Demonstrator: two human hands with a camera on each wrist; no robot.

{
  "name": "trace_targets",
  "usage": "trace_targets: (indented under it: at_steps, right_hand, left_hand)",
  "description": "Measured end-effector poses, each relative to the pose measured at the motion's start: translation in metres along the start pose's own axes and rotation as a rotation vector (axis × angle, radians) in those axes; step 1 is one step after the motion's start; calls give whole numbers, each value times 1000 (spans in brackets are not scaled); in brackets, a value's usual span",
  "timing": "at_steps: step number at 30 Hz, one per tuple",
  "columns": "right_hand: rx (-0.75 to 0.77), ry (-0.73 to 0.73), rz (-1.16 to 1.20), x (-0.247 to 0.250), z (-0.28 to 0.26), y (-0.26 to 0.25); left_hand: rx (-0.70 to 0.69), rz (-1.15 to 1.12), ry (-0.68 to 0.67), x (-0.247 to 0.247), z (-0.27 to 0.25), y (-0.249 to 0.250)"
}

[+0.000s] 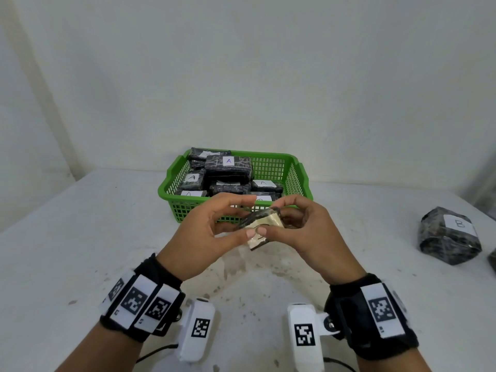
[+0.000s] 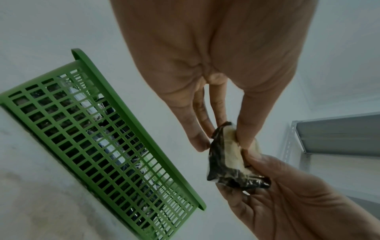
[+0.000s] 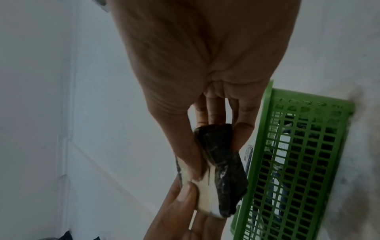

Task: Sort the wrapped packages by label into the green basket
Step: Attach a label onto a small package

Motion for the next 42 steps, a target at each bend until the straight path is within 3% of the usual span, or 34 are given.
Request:
trace_targets:
  at_steps: [3, 6, 12, 15, 19, 34, 42]
  right_hand:
    - [47, -37, -61, -2, -1, -3]
    - [40, -29, 114, -4, -2, -4]
    - [-213, -120, 303, -12, -3, -3]
    - [-241, -125, 344, -18, -5, -1]
    - [-221, -56, 305, -18, -4, 3]
    - [-301, -125, 323, -15, -4, 3]
    - [-260, -98, 269, -17, -5, 6]
  left_hand:
    - [-19, 47, -31, -1, 0, -1]
    - [-6, -16, -3, 1, 1, -3]
    - [28, -156, 45, -1, 2, -8]
    - [11, -150, 37, -2, 1, -5]
    - [-41, -75, 51, -2, 1, -3]
    - [-55, 6, 73, 3, 2, -2]
    - [-88, 42, 41, 2, 2, -2]
Point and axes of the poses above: each hand's wrist, its own z-axis towards the middle knuckle, its own x-axis out of the back of the hand, y = z × x, the point moved 2 cm from there along z, towards the middle knuckle, and after that the axes turned 8 degrees about z, right-handed, at the moved point
